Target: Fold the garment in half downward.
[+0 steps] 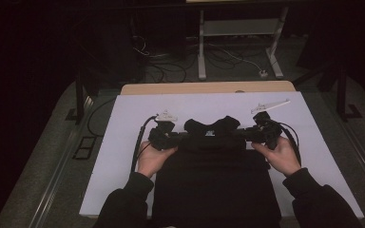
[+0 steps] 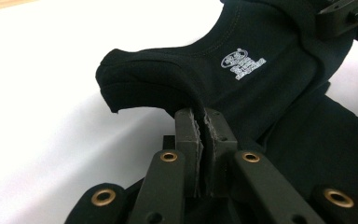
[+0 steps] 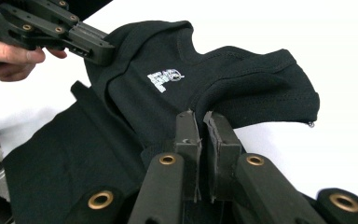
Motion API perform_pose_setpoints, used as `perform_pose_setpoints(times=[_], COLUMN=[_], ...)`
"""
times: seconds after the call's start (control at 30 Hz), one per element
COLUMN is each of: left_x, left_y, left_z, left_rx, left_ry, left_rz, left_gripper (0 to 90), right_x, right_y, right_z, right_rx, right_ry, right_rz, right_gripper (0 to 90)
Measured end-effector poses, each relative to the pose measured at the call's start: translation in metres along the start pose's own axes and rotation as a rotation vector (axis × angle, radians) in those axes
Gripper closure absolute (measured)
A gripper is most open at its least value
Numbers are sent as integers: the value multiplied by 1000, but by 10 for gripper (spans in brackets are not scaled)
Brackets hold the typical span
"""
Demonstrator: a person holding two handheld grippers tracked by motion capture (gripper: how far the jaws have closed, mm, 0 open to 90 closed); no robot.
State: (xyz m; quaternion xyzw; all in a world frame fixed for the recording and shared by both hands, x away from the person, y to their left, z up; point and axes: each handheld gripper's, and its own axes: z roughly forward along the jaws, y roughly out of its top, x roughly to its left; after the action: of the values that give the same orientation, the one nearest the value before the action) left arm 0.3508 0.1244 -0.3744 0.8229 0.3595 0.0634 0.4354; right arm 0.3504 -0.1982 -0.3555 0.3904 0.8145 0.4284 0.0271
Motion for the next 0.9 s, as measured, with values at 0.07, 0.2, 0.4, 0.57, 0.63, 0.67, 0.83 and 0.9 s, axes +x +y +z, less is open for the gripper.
perform_pose_setpoints(times=[0.07, 0.2, 0.4, 0.57, 0.63, 0.67, 0.83, 0.9], left_x=[-3, -9, -15, -20, -22, -23, -30, -32], left_y=[-3, -9, -24, -33, -33, -34, -38, -40], left_z=[-1, -5, -8, -11, -11, -11, -14, -15], left_rx=[1, -7, -15, -18, -14, -17, -16, -11], left_ry=[-3, -11, -12, -22, -17, -16, -23, -21], left_rz=[9, 14, 15, 21, 38, 42, 53, 54], left_gripper=[847, 847, 847, 847, 847, 847, 847, 847], right_x=[3, 10, 19, 24, 25, 26, 27, 28], right_y=[-2, -8, -16, -26, -30, -32, -41, -45], right_z=[-2, -4, -6, -5, -4, -4, -5, -6], right_rx=[6, 9, 18, 25, 26, 30, 45, 43], right_ry=[-3, 2, 9, 18, 17, 16, 23, 27], right_rz=[-6, -22, -35, -39, -39, -38, -31, -26], right_gripper=[831, 831, 831, 830, 830, 830, 830, 830])
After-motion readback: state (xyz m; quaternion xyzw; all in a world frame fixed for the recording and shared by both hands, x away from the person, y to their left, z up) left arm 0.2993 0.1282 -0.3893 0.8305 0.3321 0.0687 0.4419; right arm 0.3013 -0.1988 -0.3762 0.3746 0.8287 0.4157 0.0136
